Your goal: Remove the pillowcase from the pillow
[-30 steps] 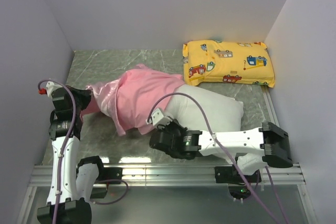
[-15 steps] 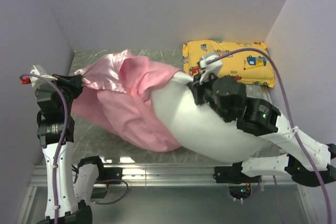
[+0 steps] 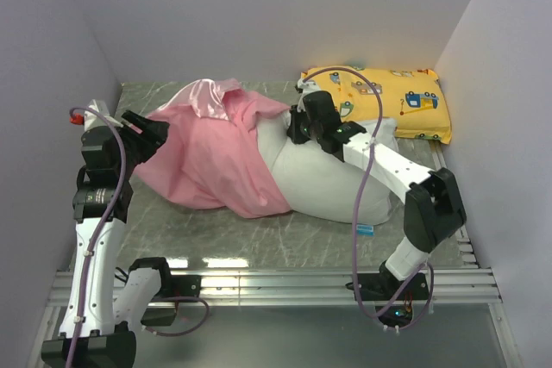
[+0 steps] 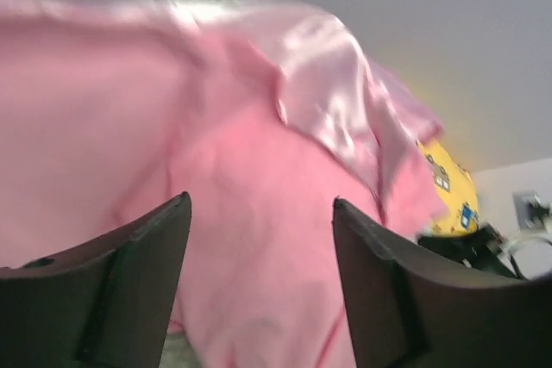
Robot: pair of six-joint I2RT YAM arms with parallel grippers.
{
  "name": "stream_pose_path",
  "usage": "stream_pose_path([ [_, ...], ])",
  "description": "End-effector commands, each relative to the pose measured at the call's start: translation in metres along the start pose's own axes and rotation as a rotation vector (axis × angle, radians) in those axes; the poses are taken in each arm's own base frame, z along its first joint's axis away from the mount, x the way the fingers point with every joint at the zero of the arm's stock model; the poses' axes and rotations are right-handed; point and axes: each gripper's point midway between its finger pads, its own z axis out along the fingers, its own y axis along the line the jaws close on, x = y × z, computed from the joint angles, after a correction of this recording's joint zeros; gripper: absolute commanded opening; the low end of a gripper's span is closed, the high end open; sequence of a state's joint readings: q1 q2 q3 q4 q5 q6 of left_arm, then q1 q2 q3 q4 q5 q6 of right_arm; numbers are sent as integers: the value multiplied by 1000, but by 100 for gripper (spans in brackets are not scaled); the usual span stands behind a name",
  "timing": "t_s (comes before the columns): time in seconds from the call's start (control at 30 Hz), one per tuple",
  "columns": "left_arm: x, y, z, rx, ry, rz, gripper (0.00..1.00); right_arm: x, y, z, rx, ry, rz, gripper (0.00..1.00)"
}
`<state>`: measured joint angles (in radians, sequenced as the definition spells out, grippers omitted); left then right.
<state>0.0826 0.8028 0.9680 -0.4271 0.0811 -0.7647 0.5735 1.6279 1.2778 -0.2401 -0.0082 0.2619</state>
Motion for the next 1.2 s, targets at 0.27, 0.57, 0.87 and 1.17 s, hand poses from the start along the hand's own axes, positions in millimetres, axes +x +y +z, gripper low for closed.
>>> stream_pose_path([
  [0.27,82,-21,1,88,140,65,83,11,11,29,28,70,50,67],
  [0.57,211,-10,3,41,310,117,83,-75,21,-56,31,-133,33,80],
  [0.87,216,-20,15,-23,277,113,6,-31,72,-151,-92,-194,-42,85],
  [1.17,190,-29,18,-69,209,143,1,109,51,-91,37,56,-122,90],
])
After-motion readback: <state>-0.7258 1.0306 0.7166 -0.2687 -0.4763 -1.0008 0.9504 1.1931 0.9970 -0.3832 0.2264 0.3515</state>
